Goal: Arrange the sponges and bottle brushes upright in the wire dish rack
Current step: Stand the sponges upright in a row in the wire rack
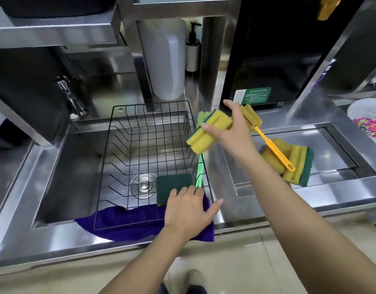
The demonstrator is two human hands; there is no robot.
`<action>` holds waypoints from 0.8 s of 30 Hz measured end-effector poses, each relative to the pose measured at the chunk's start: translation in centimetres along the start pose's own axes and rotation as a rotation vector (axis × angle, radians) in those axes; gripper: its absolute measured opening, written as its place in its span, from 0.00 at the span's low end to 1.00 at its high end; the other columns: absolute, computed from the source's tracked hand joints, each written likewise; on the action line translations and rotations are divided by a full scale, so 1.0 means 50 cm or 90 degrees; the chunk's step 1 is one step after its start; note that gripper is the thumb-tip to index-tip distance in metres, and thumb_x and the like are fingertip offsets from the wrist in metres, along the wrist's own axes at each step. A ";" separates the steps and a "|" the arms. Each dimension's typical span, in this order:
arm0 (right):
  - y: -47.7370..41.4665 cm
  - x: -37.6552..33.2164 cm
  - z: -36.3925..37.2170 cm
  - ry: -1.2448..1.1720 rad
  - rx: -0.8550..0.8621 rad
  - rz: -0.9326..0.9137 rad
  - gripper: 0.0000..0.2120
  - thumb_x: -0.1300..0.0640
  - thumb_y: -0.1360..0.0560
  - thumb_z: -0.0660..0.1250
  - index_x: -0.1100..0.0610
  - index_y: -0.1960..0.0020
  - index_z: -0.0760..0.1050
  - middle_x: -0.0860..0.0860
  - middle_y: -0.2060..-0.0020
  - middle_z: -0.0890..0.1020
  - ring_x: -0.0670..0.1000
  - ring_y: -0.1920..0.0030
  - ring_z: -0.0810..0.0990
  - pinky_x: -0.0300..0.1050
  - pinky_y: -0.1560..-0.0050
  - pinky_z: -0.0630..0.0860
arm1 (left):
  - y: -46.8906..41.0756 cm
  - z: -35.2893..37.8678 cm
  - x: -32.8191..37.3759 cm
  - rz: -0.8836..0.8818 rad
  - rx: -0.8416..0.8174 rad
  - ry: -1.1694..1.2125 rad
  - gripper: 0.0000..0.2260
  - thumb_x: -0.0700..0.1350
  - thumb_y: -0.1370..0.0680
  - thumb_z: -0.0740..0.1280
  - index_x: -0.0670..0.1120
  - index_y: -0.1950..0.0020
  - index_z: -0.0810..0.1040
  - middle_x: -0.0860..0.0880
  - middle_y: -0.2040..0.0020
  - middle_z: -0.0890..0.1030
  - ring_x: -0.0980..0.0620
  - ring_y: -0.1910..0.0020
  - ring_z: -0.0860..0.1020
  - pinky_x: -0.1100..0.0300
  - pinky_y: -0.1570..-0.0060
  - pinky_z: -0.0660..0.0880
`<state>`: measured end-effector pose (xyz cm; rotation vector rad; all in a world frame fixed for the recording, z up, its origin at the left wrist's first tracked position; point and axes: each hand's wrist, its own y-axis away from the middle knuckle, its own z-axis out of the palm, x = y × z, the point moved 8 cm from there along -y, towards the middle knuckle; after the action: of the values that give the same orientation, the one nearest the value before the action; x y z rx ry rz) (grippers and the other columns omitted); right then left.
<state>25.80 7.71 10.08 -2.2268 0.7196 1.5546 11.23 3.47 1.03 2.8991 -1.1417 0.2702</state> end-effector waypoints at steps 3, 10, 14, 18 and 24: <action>-0.003 0.000 0.068 0.046 -0.059 0.009 0.31 0.48 0.33 0.75 0.49 0.34 0.66 0.55 0.39 0.70 0.50 0.46 0.71 0.46 0.40 0.70 | 0.002 -0.011 -0.030 -0.018 0.063 0.003 0.26 0.65 0.26 0.54 0.46 0.66 0.77 0.50 0.70 0.77 0.47 0.69 0.75 0.56 0.66 0.69; -0.013 0.025 0.184 0.271 -0.149 -0.052 0.21 0.47 0.35 0.76 0.51 0.54 0.66 0.47 0.54 0.73 0.50 0.51 0.68 0.49 0.50 0.63 | 0.021 -0.021 -0.080 -0.037 0.103 -0.011 0.23 0.63 0.26 0.55 0.45 0.67 0.73 0.48 0.71 0.77 0.46 0.71 0.75 0.55 0.68 0.69; -0.010 0.053 0.245 0.335 -0.292 -0.084 0.21 0.55 0.33 0.76 0.55 0.53 0.63 0.51 0.53 0.71 0.52 0.54 0.70 0.45 0.56 0.64 | 0.018 -0.019 -0.081 -0.042 0.100 -0.015 0.22 0.63 0.26 0.55 0.46 0.66 0.73 0.48 0.70 0.78 0.46 0.70 0.75 0.54 0.67 0.69; -0.003 0.075 0.284 0.525 -0.360 -0.159 0.16 0.65 0.32 0.68 0.58 0.50 0.64 0.57 0.48 0.68 0.60 0.50 0.74 0.50 0.54 0.69 | 0.019 -0.019 -0.080 -0.039 0.101 -0.019 0.22 0.62 0.26 0.55 0.46 0.66 0.73 0.48 0.71 0.78 0.47 0.70 0.76 0.55 0.66 0.69; -0.003 0.105 0.292 0.768 -0.486 -0.142 0.22 0.56 0.30 0.64 0.63 0.38 0.70 0.59 0.40 0.68 0.59 0.36 0.67 0.52 0.36 0.67 | 0.019 -0.017 -0.080 -0.034 0.108 -0.016 0.22 0.62 0.26 0.55 0.45 0.66 0.73 0.47 0.71 0.77 0.46 0.70 0.75 0.55 0.67 0.69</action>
<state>16.12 14.52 0.03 -3.6067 0.0398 0.1827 7.59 5.51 1.15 3.0831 -1.0941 0.3474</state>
